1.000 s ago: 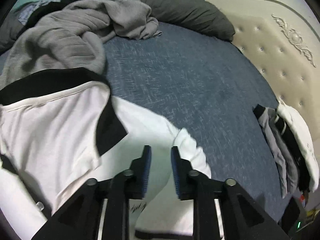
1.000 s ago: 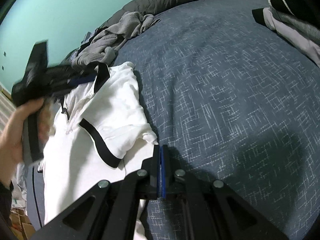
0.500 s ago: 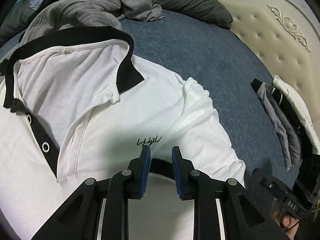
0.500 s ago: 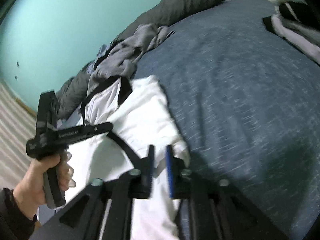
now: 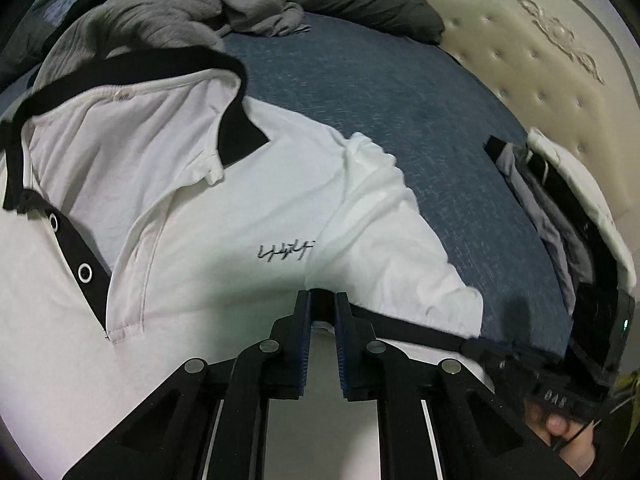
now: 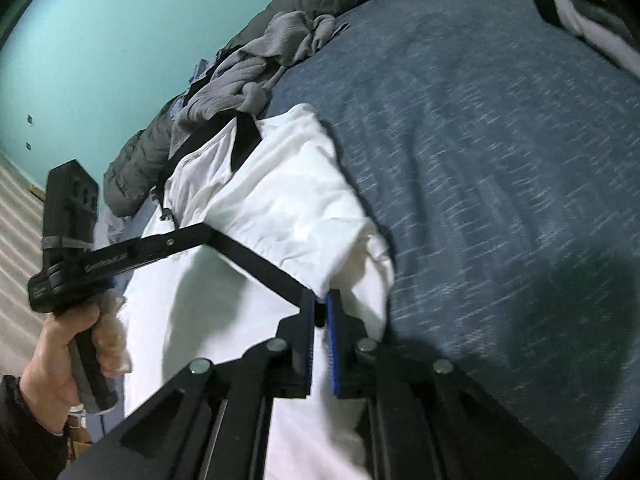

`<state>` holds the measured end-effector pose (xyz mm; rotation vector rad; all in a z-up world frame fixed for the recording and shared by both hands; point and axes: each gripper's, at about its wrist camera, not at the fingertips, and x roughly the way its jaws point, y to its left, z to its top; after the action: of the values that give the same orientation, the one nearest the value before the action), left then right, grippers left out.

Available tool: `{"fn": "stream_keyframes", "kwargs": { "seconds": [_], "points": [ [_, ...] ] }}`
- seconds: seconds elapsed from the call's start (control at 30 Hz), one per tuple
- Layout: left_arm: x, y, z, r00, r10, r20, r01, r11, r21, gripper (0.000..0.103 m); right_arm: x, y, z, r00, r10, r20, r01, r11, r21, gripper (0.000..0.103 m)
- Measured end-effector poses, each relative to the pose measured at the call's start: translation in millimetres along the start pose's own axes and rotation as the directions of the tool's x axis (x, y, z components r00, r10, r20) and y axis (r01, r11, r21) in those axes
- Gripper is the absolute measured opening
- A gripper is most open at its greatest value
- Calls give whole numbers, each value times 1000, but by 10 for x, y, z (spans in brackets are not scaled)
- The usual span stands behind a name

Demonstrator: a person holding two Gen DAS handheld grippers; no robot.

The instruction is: Fold clothes

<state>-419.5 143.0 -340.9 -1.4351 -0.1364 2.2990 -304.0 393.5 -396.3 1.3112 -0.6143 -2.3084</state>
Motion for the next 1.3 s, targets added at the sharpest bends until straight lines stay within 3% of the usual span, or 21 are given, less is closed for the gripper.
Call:
{"fn": "stream_keyframes", "kwargs": {
  "seconds": [0.27,0.3,0.37,0.4,0.53,0.6,0.63,0.83,0.93,1.0,1.07,1.23,1.3],
  "points": [
    [20,-56,-56,1000,-2,-22,2,1000,26,15,37,2,-88,997,-37,-63,35,999,-39,5],
    [28,-20,-51,1000,-4,-20,4,1000,10,18,48,-16,-92,997,-35,-64,34,999,-31,5],
    [30,63,-41,1000,-18,-5,18,999,-38,40,65,-50,-96,997,-29,-66,29,999,-15,5],
    [13,106,-42,999,-34,8,35,997,-67,42,64,-60,-97,998,-26,-65,26,1000,-11,5],
    [20,143,-18,999,-32,26,34,995,-89,41,69,-89,-101,998,-23,-64,23,1000,0,5],
    [39,63,-24,1000,-3,17,4,999,-40,19,75,-92,-102,998,-20,-66,21,1000,5,5],
    [21,29,-28,1000,-4,21,4,1000,-21,0,80,-94,-101,998,-18,-67,19,1000,8,5],
    [-51,-204,-56,999,-49,9,48,996,77,0,95,-88,-103,998,-16,-68,17,1000,13,5],
    [-31,-221,-24,1000,-12,15,11,997,83,0,96,-96,-101,998,-11,-68,12,1000,18,5],
    [-31,-141,33,999,34,40,-36,998,44,7,98,-99,-100,998,-9,-69,11,1000,20,5],
    [-13,-66,73,998,52,47,-53,998,13,32,100,-94,-100,998,-12,-69,13,1000,17,5],
    [101,-32,74,998,55,15,-55,998,35,32,106,-101,-96,997,-9,-71,11,1000,20,5],
    [91,-74,55,999,44,14,-44,998,53,18,109,-100,-93,997,-8,-71,10,1000,21,5]
  ]
}}
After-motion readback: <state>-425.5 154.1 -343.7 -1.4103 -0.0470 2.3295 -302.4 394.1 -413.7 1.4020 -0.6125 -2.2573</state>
